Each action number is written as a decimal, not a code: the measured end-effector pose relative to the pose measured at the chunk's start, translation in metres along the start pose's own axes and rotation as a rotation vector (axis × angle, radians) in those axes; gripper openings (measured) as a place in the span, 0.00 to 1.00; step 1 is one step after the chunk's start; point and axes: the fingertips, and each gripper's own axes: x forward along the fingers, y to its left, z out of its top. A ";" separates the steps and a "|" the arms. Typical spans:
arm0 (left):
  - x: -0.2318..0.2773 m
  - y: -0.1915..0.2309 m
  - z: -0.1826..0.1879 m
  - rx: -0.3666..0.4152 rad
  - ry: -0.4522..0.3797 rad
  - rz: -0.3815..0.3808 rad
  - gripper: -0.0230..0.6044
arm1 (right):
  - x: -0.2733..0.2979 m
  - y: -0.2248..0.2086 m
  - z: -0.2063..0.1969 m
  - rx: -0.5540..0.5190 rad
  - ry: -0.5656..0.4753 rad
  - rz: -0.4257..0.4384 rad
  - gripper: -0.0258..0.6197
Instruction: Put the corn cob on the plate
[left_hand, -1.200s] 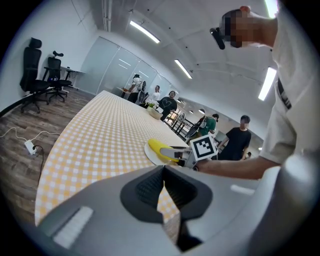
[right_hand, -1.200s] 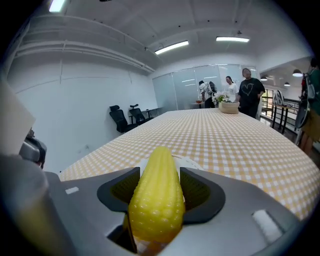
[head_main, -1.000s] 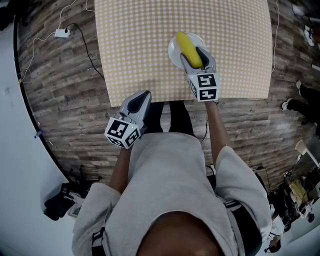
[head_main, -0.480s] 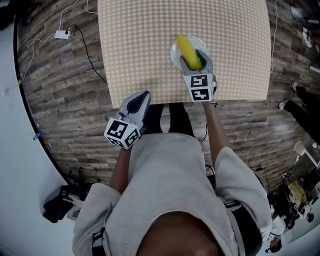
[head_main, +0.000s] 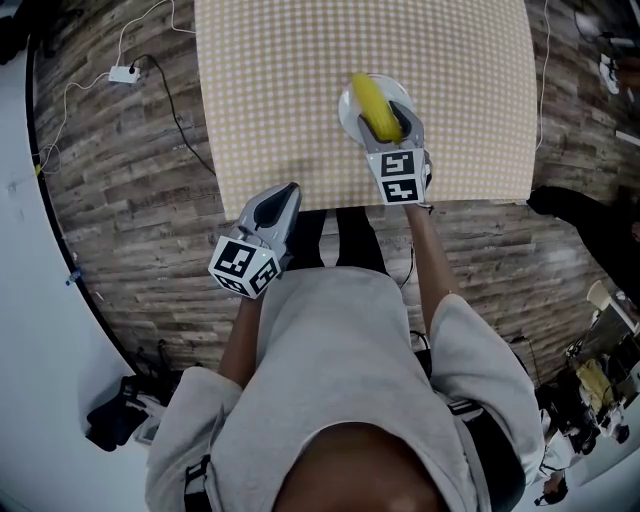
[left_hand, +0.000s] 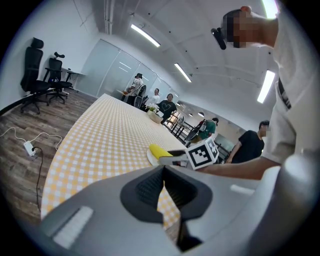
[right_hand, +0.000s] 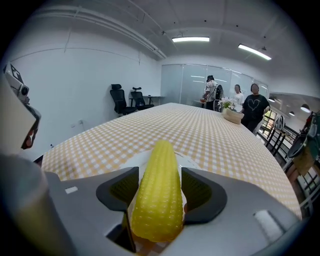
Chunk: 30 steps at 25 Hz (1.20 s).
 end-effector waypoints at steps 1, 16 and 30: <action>0.000 0.000 0.000 0.000 0.000 0.000 0.05 | 0.000 0.001 0.001 -0.003 0.001 0.003 0.47; -0.009 -0.004 0.007 0.027 -0.028 -0.001 0.05 | -0.047 -0.010 0.031 -0.007 -0.141 -0.106 0.27; -0.004 -0.039 0.097 0.204 -0.188 -0.098 0.05 | -0.101 0.007 0.087 0.139 -0.326 -0.024 0.04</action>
